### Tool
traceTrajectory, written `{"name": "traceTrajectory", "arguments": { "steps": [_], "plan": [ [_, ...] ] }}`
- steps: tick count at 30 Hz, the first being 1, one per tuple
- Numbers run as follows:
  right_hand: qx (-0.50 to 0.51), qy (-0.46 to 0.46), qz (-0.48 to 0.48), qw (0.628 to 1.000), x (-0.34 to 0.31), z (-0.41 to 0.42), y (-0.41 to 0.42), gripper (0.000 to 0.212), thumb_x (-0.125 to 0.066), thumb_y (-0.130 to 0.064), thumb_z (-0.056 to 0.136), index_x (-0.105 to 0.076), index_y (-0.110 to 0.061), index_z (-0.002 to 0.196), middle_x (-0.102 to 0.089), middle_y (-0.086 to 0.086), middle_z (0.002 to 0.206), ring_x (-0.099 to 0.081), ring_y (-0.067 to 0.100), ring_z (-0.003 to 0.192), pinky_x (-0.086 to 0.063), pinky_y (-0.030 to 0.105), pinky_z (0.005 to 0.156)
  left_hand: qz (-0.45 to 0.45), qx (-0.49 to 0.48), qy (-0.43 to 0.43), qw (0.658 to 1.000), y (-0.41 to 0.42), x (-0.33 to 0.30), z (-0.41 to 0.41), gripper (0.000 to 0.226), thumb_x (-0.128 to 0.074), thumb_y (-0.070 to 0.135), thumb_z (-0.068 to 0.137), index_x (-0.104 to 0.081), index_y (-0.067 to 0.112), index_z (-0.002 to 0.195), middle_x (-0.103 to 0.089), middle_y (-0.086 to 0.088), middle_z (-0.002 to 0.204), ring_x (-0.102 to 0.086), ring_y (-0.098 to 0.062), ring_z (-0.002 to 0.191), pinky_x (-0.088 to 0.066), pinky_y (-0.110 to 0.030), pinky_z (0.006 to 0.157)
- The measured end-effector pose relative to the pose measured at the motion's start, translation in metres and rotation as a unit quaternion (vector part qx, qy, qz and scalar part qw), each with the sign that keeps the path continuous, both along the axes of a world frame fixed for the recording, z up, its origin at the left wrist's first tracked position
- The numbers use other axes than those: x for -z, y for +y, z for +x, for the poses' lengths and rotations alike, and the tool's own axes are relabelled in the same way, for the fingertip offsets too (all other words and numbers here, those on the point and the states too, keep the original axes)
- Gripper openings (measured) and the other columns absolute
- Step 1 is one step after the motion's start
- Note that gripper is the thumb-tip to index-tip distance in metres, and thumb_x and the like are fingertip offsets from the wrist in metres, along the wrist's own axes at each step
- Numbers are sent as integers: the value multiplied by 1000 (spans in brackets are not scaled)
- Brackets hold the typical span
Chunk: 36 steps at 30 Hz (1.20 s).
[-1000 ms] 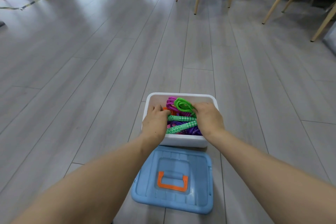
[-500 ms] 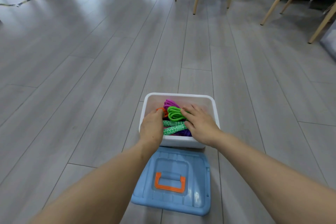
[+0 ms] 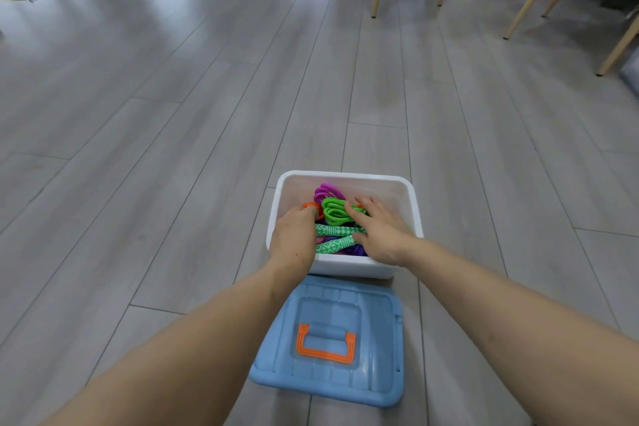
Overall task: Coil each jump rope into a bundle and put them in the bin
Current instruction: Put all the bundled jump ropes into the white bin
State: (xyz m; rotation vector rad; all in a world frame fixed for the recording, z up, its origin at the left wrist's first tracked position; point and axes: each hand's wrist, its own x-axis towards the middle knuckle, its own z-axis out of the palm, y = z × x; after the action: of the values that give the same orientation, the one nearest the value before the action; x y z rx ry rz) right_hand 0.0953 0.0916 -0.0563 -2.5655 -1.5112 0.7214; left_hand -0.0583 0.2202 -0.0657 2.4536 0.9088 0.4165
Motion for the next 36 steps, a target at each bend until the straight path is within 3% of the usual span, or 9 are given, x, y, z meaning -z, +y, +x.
{"name": "traceTrajectory", "arguments": {
  "steps": [4, 7, 10, 13, 16, 21, 25, 28, 36],
  "plan": [
    [-8, 3, -4, 1000, -12, -1, -5, 71, -46, -32, 107, -4, -34, 165, 10, -2, 173, 16, 24, 158, 1, 47, 128, -83, -16, 26, 996, 3, -11, 0, 27, -42, 29, 98, -67, 27, 90, -71, 7, 97, -63, -17, 86, -49, -30, 70],
    [1, 14, 33, 999, -30, -8, -16, 72, -48, -25, 106, -7, -31, 165, 8, 0, 173, 11, 24, 158, 2, 45, 128, -77, 24, 12, 997, 1, -22, -8, 27, -49, 27, 102, -71, 21, 115, -71, 3, 121, -67, -18, 102, -51, -25, 80],
    [44, 50, 159, 985, -45, -21, -37, 63, -51, -12, 102, -31, -23, 161, -22, 1, 170, -12, 21, 158, -10, 41, 129, -30, 37, -7, 999, -6, -33, -26, 28, -47, 28, 103, -68, 19, 121, -66, 9, 119, -60, -10, 99, -44, -19, 78],
    [65, -14, 317, 946, -50, -40, -67, 41, -55, 2, 92, -68, -14, 126, -65, 3, 130, -55, 21, 125, -40, 33, 112, 20, -11, 0, 1000, -18, -39, -52, 16, -47, 19, 102, -62, 17, 107, -58, -1, 105, -52, -23, 96, -42, -33, 74],
    [77, -50, 367, 926, -42, -65, -100, 32, -55, 8, 83, -71, -13, 100, -67, 1, 101, -57, 18, 99, -40, 20, 91, 54, -32, -25, 998, -37, -40, -84, 14, -50, 19, 103, -61, 14, 109, -55, -6, 104, -51, -25, 94, -46, -38, 74],
    [127, -4, 278, 952, 8, -100, -139, 26, -54, 1, 83, -69, -16, 96, -64, 0, 97, -59, 20, 96, -50, 36, 89, -71, -111, 19, 991, -55, -7, -127, 12, -45, 25, 105, -56, 20, 104, -56, -1, 106, -53, -17, 89, -42, -32, 71],
    [220, 49, 93, 970, 50, -118, -153, 34, -55, -10, 92, -63, -17, 124, -56, 10, 126, -53, 28, 121, -45, 35, 103, -158, -142, 166, 963, -53, 35, -143, 27, -51, 26, 102, -52, 8, 123, -59, -15, 123, -58, -33, 110, -49, -45, 89],
    [267, 89, 3, 959, 60, -126, -150, 44, -53, -18, 93, -52, -20, 137, -52, 15, 133, -53, 34, 122, -46, 36, 103, -210, -161, 210, 941, -53, 51, -147, 30, -52, 23, 101, -50, 5, 124, -59, -19, 125, -59, -38, 112, -50, -47, 94],
    [338, 136, 86, 927, 56, -136, -145, 39, -60, -17, 91, -55, -22, 130, -43, 7, 129, -56, 31, 115, -48, 39, 102, -246, -212, 207, 923, -52, 54, -160, 27, -57, 15, 89, -60, 6, 115, -59, -17, 121, -61, -37, 107, -55, -45, 92]
  ]
}}
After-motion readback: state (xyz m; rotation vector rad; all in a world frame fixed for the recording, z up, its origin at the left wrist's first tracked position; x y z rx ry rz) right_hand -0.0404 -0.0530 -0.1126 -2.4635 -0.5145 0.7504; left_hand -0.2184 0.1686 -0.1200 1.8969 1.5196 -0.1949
